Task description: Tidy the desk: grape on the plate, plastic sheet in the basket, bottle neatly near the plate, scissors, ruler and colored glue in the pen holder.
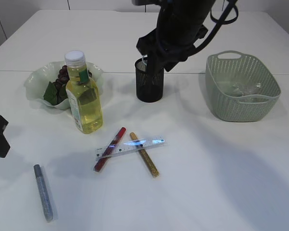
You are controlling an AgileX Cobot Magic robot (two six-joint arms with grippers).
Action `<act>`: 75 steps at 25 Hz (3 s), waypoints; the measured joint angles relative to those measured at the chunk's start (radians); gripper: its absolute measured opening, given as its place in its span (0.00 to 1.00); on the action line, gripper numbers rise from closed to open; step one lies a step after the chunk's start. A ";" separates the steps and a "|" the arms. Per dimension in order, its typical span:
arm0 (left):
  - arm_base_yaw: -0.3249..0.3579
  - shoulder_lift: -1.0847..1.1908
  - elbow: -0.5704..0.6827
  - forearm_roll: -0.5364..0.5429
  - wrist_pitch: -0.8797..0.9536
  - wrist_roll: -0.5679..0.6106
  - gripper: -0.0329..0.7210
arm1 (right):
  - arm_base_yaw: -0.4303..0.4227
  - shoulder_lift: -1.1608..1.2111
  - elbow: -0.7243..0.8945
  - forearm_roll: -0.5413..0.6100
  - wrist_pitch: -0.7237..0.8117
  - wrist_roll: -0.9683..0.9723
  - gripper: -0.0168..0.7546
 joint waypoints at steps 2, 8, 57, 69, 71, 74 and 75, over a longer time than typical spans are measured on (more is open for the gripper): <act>0.000 0.000 0.000 0.000 -0.009 0.000 0.55 | 0.032 0.000 0.021 -0.009 0.002 0.001 0.51; 0.000 0.000 0.000 0.016 -0.029 0.000 0.55 | 0.149 0.025 0.076 -0.037 0.002 -0.112 0.51; 0.000 0.000 0.000 0.022 -0.122 0.005 0.54 | 0.207 0.336 0.078 -0.068 -0.212 -0.880 0.66; 0.000 0.000 0.000 0.022 -0.123 0.007 0.54 | 0.207 0.343 0.078 -0.069 -0.217 -0.882 0.66; 0.000 0.000 0.000 0.022 -0.123 0.007 0.54 | 0.207 0.343 0.078 -0.069 -0.208 -0.882 0.64; 0.000 0.000 0.000 0.022 -0.123 0.007 0.54 | 0.207 0.343 0.078 -0.069 -0.203 -0.882 0.59; 0.000 0.000 0.000 0.022 -0.123 0.007 0.54 | 0.207 0.343 0.078 -0.069 -0.202 -0.882 0.57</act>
